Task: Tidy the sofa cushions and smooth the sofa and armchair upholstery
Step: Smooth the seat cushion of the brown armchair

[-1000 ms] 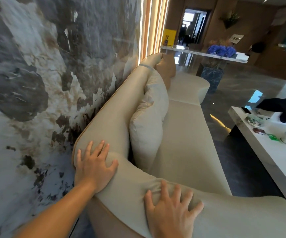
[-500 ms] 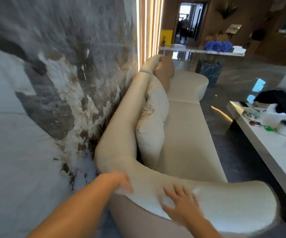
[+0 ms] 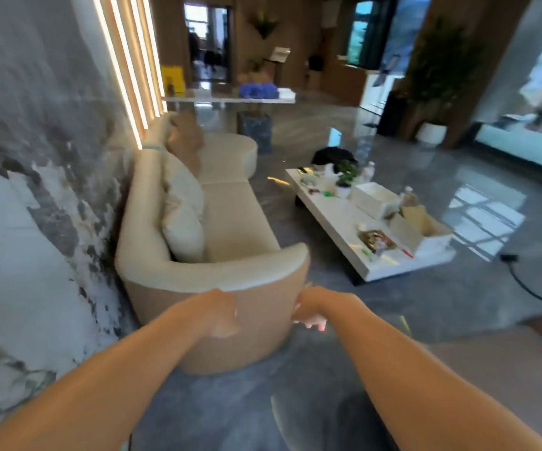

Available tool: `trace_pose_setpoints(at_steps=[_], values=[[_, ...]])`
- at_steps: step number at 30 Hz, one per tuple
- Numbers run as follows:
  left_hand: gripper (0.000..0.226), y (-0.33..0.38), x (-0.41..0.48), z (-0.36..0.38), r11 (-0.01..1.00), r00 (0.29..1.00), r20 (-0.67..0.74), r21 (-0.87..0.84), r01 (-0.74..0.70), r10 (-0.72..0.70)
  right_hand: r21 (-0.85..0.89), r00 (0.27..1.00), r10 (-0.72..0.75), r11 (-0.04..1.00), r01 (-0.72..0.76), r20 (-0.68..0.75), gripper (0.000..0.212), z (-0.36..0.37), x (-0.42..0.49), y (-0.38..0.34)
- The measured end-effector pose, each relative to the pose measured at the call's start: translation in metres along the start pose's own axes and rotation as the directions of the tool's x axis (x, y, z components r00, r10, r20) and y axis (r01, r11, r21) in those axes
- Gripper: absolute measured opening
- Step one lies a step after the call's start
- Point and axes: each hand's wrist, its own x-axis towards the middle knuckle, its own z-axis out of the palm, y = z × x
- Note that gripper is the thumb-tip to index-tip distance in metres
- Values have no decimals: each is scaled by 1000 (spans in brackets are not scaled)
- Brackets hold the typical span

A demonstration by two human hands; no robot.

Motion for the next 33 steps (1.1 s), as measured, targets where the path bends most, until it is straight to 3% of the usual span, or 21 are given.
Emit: trace_pose_setpoints(at_steps=[3,6,11,14,20,23,28,33], values=[[43,54,-42,15,998,998,3,16,-68,68,34,997,49,998,-51,63,36,22,-76,37],[38,106,-68,41,986,990,60,93,-135,130,71,986,137,987,-144,94,47,46,-135,77],[34,208,-93,97,962,970,87,135,-236,226,160,980,190,971,-180,-50,26,104,-214,173],[32,285,-107,136,946,953,124,144,-291,275,64,973,230,971,-229,-2,23,144,-266,241],[32,483,-131,216,895,901,189,154,-420,390,127,931,359,928,-349,-62,36,234,-392,411],[29,589,-154,255,844,845,219,126,-521,488,199,865,500,851,-486,-25,36,282,-470,499],[23,743,-201,315,703,696,322,117,-702,642,327,692,720,645,-690,40,31,342,-585,617],[39,848,-214,351,566,610,342,229,-792,715,411,678,735,620,-668,-8,30,362,-625,684]])
